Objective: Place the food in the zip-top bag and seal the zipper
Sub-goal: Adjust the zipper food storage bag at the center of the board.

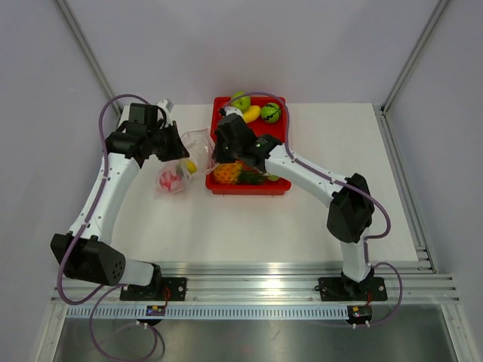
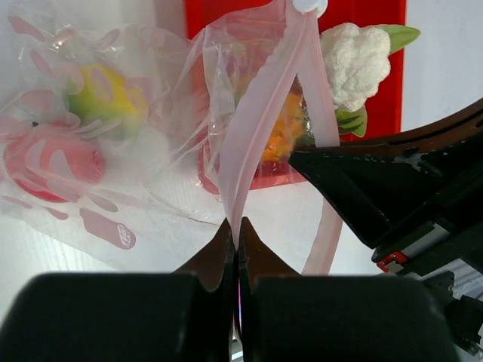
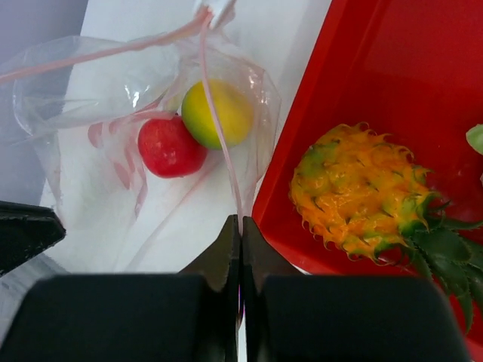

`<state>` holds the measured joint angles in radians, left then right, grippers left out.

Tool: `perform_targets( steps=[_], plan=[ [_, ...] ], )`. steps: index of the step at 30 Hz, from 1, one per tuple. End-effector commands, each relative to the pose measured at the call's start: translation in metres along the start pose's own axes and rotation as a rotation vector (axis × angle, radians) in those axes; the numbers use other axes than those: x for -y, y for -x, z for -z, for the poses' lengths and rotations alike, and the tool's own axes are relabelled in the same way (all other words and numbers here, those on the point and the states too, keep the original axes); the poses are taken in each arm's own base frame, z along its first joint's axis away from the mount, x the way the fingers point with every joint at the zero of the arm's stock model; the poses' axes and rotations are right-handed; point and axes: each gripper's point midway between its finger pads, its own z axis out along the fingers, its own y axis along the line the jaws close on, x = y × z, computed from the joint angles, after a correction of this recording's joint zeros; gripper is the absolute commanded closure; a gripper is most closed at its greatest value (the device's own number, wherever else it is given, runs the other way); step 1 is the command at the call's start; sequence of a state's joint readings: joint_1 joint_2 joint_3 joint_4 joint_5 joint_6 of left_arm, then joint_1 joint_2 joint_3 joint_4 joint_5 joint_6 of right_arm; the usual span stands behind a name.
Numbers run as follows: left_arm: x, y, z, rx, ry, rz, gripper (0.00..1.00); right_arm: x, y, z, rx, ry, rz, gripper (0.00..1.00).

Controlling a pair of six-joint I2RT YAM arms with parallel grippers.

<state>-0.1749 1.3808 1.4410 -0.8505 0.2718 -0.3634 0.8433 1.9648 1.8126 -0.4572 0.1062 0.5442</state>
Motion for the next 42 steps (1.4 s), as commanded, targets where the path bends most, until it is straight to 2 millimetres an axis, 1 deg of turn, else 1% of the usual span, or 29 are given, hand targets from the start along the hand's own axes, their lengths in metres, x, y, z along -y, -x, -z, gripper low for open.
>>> perform_targets(
  steps=[1, 2, 4, 7, 10, 11, 13, 15, 16, 17, 18, 19, 21, 22, 23, 25, 27, 28, 29, 30, 31, 32, 33, 34, 35, 36, 37, 40, 42],
  plan=[
    [-0.002, 0.037, 0.039, 0.142, 0.089, -0.035, 1.00, -0.023, 0.042, 0.024, 0.061, 0.068, 0.014, 1.00],
    [-0.003, 0.042, 0.046, 0.160, 0.108, -0.053, 1.00, -0.028, 0.060, 0.031, 0.093, 0.085, 0.020, 1.00],
    [-0.001, 0.057, 0.066, 0.220, 0.134, -0.070, 1.00, -0.033, 0.068, 0.035, 0.098, 0.097, 0.043, 1.00],
    [0.005, 0.061, 0.076, 0.253, 0.113, -0.081, 1.00, -0.036, 0.069, 0.033, 0.095, 0.106, 0.062, 1.00],
    [0.010, 0.051, 0.060, 0.218, 0.054, -0.067, 1.00, -0.028, 0.057, 0.013, 0.048, 0.097, 0.061, 1.00],
    [0.001, 0.034, 0.039, 0.155, 0.059, -0.048, 1.00, -0.024, 0.049, -0.001, 0.024, 0.090, 0.057, 1.00],
    [-0.008, 0.023, 0.014, 0.113, 0.064, -0.031, 1.00, -0.013, 0.045, -0.016, 0.001, 0.071, 0.046, 1.00],
    [-0.021, 0.003, -0.010, 0.016, 0.088, 0.000, 1.00, -0.003, 0.038, -0.031, -0.031, 0.040, 0.032, 0.98],
    [-0.019, -0.003, -0.013, -0.013, 0.064, 0.006, 1.00, -0.005, 0.036, -0.031, -0.050, 0.058, 0.027, 0.95],
    [-0.019, -0.007, -0.016, -0.023, 0.058, 0.008, 1.00, -0.006, 0.037, -0.030, -0.053, 0.061, 0.032, 0.88],
    [-0.016, -0.005, -0.013, -0.007, 0.048, 0.002, 1.00, -0.008, 0.039, -0.027, -0.048, 0.068, 0.036, 0.77],
    [-0.016, -0.001, -0.011, 0.012, 0.048, -0.001, 1.00, -0.008, 0.039, -0.024, -0.050, 0.071, 0.045, 0.59],
    [-0.012, 0.010, -0.003, 0.048, 0.047, -0.016, 1.00, -0.011, 0.050, -0.009, -0.020, 0.076, 0.053, 0.53],
    [-0.011, 0.011, 0.000, 0.048, 0.050, -0.016, 1.00, -0.007, 0.050, -0.005, -0.014, 0.058, 0.063, 0.48],
    [-0.009, 0.013, 0.002, 0.051, 0.046, -0.021, 1.00, -0.009, 0.064, 0.013, 0.032, 0.052, 0.067, 0.48],
    [-0.005, 0.018, 0.007, 0.067, 0.033, -0.022, 1.00, -0.003, 0.076, 0.031, 0.085, 0.028, 0.068, 0.44],
    [-0.003, 0.018, 0.007, 0.070, 0.025, -0.016, 1.00, 0.005, 0.085, 0.056, 0.136, 0.022, 0.056, 0.35],
    [-0.001, 0.019, 0.008, 0.072, 0.016, -0.011, 1.00, 0.017, 0.077, 0.056, 0.133, -0.004, 0.043, 0.30],
    [0.000, 0.019, 0.008, 0.074, 0.013, -0.011, 1.00, 0.018, 0.086, 0.077, 0.171, 0.004, 0.030, 0.26],
    [0.001, 0.020, 0.008, 0.076, 0.009, -0.008, 1.00, 0.027, 0.089, 0.083, 0.183, -0.005, 0.018, 0.24],
    [0.002, 0.022, 0.009, 0.081, 0.004, -0.006, 1.00, 0.040, 0.077, 0.081, 0.164, -0.032, 0.008, 0.24],
    [0.002, 0.022, 0.009, 0.083, 0.003, -0.006, 1.00, 0.043, 0.081, 0.095, 0.187, -0.031, -0.004, 0.24],
    [0.003, 0.023, 0.009, 0.085, -0.001, -0.006, 1.00, 0.054, 0.081, 0.099, 0.192, -0.048, -0.014, 0.23],
    [0.004, 0.024, 0.009, 0.086, 0.000, -0.004, 1.00, 0.069, 0.065, 0.094, 0.165, -0.087, -0.035, 0.23],
    [0.005, 0.026, 0.010, 0.092, -0.002, -0.005, 1.00, 0.075, 0.064, 0.101, 0.175, -0.092, -0.052, 0.23],
    [0.005, 0.027, 0.011, 0.095, -0.003, -0.002, 1.00, 0.090, 0.061, 0.100, 0.168, -0.118, -0.077, 0.22],
    [0.006, 0.028, 0.012, 0.099, -0.005, 0.000, 1.00, 0.106, 0.044, 0.093, 0.127, -0.134, -0.132, 0.22],
    [0.008, 0.031, 0.014, 0.107, -0.012, -0.002, 1.00, 0.131, 0.018, 0.079, 0.056, -0.086, -0.276, 0.20],
    [0.007, 0.030, 0.012, 0.100, -0.007, 0.001, 1.00, 0.136, 0.006, 0.070, 0.016, -0.065, -0.324, 0.18]
  ],
)
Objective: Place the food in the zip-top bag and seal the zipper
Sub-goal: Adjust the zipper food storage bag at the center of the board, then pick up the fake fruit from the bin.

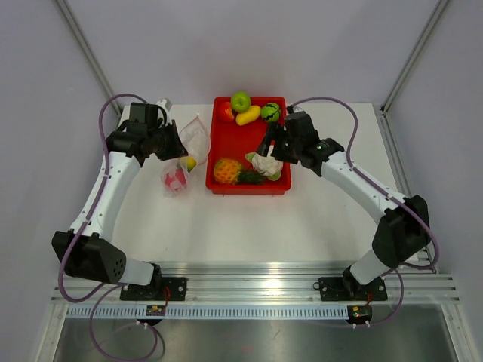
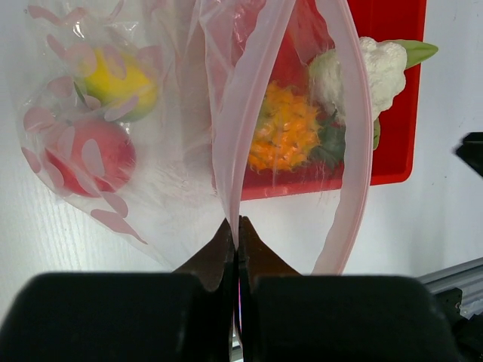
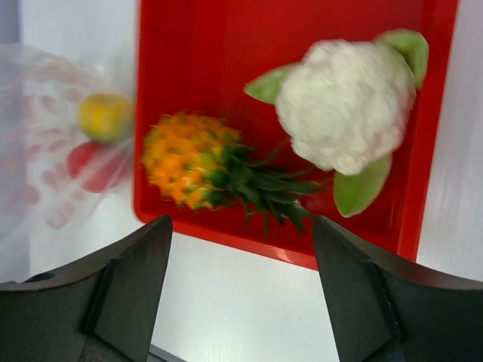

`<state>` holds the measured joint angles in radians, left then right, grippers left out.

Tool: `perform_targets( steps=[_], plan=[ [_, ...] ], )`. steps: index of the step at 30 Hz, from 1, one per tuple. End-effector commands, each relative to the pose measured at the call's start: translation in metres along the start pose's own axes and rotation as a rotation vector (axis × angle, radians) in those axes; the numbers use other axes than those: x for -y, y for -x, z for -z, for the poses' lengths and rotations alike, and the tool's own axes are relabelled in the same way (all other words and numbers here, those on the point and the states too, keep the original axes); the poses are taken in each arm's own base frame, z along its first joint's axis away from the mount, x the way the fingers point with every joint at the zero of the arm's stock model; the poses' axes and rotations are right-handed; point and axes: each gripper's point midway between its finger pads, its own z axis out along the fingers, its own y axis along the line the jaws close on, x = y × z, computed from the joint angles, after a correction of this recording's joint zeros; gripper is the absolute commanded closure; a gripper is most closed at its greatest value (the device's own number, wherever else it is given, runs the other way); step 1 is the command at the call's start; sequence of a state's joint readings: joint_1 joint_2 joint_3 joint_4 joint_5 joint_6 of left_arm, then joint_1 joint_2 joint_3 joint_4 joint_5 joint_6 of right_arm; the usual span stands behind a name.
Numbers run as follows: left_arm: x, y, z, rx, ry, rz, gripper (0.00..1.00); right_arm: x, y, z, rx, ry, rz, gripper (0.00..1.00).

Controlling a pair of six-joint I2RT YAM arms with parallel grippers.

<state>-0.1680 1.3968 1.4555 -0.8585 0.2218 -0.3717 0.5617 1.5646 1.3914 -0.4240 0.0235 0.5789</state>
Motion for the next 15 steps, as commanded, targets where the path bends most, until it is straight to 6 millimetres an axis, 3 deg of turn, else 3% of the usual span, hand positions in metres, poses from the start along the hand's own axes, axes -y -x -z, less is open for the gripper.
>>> perform_targets(
  steps=[1, 8, 15],
  plan=[
    [0.017, 0.024, 0.014, 0.087, -0.060, -0.013, 1.00, 0.011, -0.028, -0.025, -0.094, 0.045, -0.144, 0.17],
    [0.016, 0.022, 0.011, 0.076, -0.062, -0.011, 1.00, 0.024, -0.058, -0.064, -0.168, 0.023, -0.195, 0.17],
    [0.014, 0.022, 0.008, 0.066, -0.055, -0.014, 1.00, 0.023, -0.077, -0.095, -0.233, 0.050, -0.241, 0.23]
  ],
)
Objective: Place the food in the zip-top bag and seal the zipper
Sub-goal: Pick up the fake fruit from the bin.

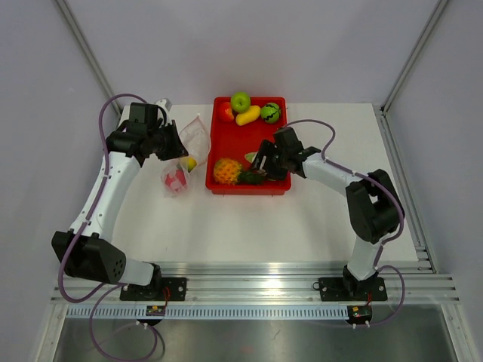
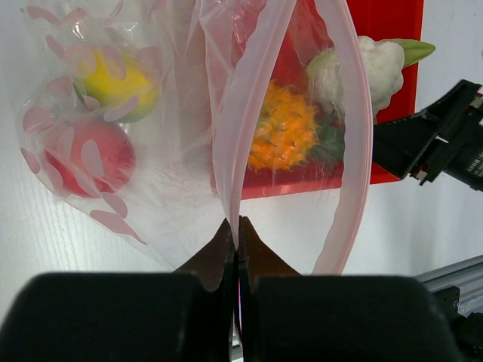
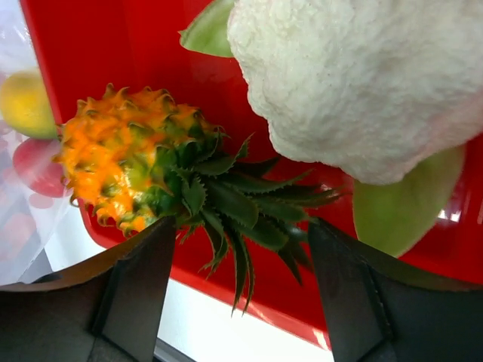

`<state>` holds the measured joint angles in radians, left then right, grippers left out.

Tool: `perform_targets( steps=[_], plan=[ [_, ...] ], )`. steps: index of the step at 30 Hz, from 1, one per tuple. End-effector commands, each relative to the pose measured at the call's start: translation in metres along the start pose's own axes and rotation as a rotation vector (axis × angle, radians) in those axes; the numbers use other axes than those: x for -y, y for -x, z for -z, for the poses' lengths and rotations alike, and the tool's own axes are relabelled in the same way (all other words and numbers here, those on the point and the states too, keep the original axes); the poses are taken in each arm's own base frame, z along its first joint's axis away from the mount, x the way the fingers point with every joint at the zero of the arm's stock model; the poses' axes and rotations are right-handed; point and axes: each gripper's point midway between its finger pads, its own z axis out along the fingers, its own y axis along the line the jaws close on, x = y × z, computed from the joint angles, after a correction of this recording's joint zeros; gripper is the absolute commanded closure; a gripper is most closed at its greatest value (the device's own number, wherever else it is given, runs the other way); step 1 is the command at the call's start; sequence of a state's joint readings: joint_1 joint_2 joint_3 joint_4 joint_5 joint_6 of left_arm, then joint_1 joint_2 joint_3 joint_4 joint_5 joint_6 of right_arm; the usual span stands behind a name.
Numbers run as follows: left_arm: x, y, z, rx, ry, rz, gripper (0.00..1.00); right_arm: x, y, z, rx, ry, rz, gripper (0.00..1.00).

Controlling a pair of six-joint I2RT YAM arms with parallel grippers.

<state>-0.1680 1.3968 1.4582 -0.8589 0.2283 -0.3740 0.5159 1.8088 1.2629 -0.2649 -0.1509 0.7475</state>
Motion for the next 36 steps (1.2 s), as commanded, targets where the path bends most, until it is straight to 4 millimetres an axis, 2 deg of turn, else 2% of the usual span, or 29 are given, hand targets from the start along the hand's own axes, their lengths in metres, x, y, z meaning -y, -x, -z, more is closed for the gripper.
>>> perform_targets(
  steps=[1, 5, 7, 9, 10, 13, 17, 24, 30, 33, 36],
  plan=[
    [0.013, 0.021, 0.007, 0.065, -0.047, -0.016, 1.00, -0.024, 0.007, -0.015, -0.004, 0.090, -0.027, 0.24],
    [0.012, 0.020, 0.006, 0.062, -0.043, -0.018, 1.00, -0.032, 0.008, -0.021, -0.015, 0.127, -0.040, 0.37],
    [0.012, 0.019, 0.007, 0.060, -0.043, -0.020, 1.00, -0.036, 0.008, -0.019, -0.014, 0.138, -0.042, 0.49],
    [0.012, 0.020, 0.008, 0.064, -0.043, -0.020, 1.00, -0.036, 0.011, -0.015, 0.000, 0.135, -0.036, 0.65],
    [0.012, 0.020, 0.008, 0.064, -0.043, -0.020, 1.00, -0.042, 0.015, -0.008, 0.018, 0.148, -0.031, 0.78],
    [0.012, 0.018, 0.008, 0.058, -0.046, -0.019, 1.00, -0.054, 0.028, 0.011, 0.067, 0.172, -0.002, 1.00],
    [0.011, 0.017, 0.008, 0.059, -0.047, -0.021, 1.00, -0.079, 0.052, 0.041, 0.131, 0.207, 0.055, 1.00],
    [0.012, 0.015, 0.008, 0.054, -0.056, -0.030, 1.00, -0.126, 0.099, 0.112, 0.275, 0.253, 0.156, 1.00],
    [0.012, 0.009, 0.003, 0.032, -0.067, -0.026, 1.00, -0.149, 0.117, 0.161, 0.354, 0.283, 0.192, 1.00],
    [0.013, 0.010, 0.003, 0.034, -0.071, -0.024, 1.00, -0.164, 0.120, 0.191, 0.401, 0.332, 0.214, 1.00],
    [0.014, 0.011, 0.003, 0.034, -0.073, -0.025, 1.00, -0.178, 0.117, 0.207, 0.418, 0.364, 0.241, 1.00]
  ],
)
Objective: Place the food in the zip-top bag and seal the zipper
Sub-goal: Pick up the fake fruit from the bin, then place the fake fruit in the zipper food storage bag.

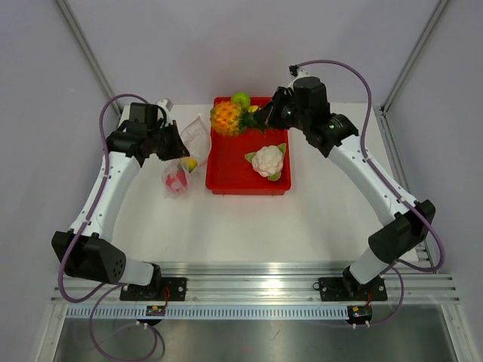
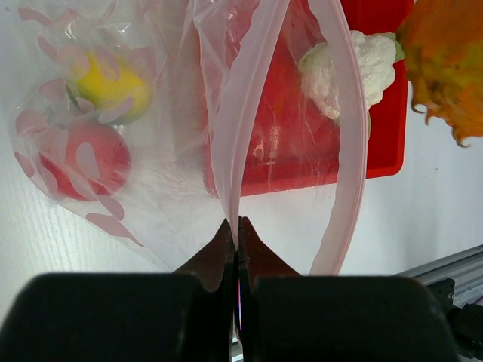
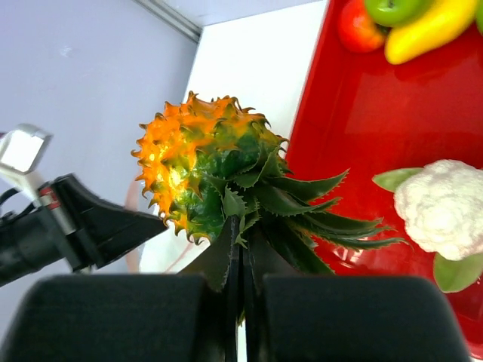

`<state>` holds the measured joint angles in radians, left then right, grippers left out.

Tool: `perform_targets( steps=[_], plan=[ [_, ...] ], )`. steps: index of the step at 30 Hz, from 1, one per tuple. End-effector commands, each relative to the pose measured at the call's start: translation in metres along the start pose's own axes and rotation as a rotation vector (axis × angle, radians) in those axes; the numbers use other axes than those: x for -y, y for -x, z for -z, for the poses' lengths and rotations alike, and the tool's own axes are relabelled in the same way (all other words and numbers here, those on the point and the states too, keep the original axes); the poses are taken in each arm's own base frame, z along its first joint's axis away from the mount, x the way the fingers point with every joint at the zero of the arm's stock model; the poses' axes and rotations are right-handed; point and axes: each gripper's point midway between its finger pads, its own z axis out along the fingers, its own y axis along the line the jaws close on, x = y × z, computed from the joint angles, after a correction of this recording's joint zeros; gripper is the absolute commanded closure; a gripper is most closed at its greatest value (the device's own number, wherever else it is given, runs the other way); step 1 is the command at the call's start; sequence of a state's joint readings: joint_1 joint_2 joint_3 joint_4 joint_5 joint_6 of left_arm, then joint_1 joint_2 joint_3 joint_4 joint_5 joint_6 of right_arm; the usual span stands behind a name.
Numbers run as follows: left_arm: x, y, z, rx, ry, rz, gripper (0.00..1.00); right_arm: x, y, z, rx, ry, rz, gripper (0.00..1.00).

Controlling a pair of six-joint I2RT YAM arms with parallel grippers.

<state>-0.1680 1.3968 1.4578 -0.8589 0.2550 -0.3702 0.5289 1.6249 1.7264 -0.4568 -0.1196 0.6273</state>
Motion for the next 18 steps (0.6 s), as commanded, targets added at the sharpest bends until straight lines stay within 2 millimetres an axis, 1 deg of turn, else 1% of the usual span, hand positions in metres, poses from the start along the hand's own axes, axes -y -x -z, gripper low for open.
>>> perform_targets(
  steps=[1, 2, 4, 5, 6, 8, 11, 13, 15, 16, 17, 18],
  plan=[
    [0.010, 0.014, 0.004, 0.046, -0.051, -0.023, 1.00, -0.045, 0.019, 0.029, 0.067, 0.091, 0.063, 1.00],
    [0.010, 0.013, 0.004, 0.045, -0.050, -0.021, 1.00, -0.052, 0.020, 0.031, 0.073, 0.103, 0.075, 1.00],
    [0.010, 0.013, 0.005, 0.046, -0.049, -0.021, 1.00, -0.065, 0.014, 0.033, 0.063, 0.130, 0.090, 1.00],
    [0.010, 0.012, 0.004, 0.043, -0.046, -0.021, 1.00, -0.072, 0.014, 0.036, 0.065, 0.144, 0.100, 1.00],
    [0.009, 0.011, 0.004, 0.042, -0.046, -0.022, 1.00, -0.075, 0.011, 0.036, 0.060, 0.150, 0.105, 1.00],
    [0.008, 0.011, 0.005, 0.044, -0.041, -0.021, 1.00, -0.088, 0.003, 0.037, 0.047, 0.176, 0.125, 1.00],
    [0.009, 0.011, 0.006, 0.045, -0.043, -0.021, 1.00, -0.097, -0.010, 0.033, 0.014, 0.192, 0.150, 1.00],
    [0.010, 0.012, 0.007, 0.049, -0.045, -0.021, 1.00, -0.096, -0.022, 0.025, -0.021, 0.189, 0.156, 1.00],
    [0.011, 0.013, 0.009, 0.053, -0.046, -0.022, 1.00, -0.089, -0.041, 0.015, -0.076, 0.161, 0.170, 1.00],
    [0.012, 0.014, 0.009, 0.053, -0.050, -0.024, 1.00, -0.084, -0.047, 0.011, -0.102, 0.145, 0.176, 1.00],
    [0.012, 0.015, 0.009, 0.053, -0.051, -0.027, 1.00, -0.074, -0.055, 0.009, -0.140, 0.103, 0.181, 1.00],
    [0.013, 0.015, 0.010, 0.052, -0.053, -0.026, 1.00, -0.062, -0.066, -0.004, -0.179, 0.061, 0.185, 1.00]
  ],
)
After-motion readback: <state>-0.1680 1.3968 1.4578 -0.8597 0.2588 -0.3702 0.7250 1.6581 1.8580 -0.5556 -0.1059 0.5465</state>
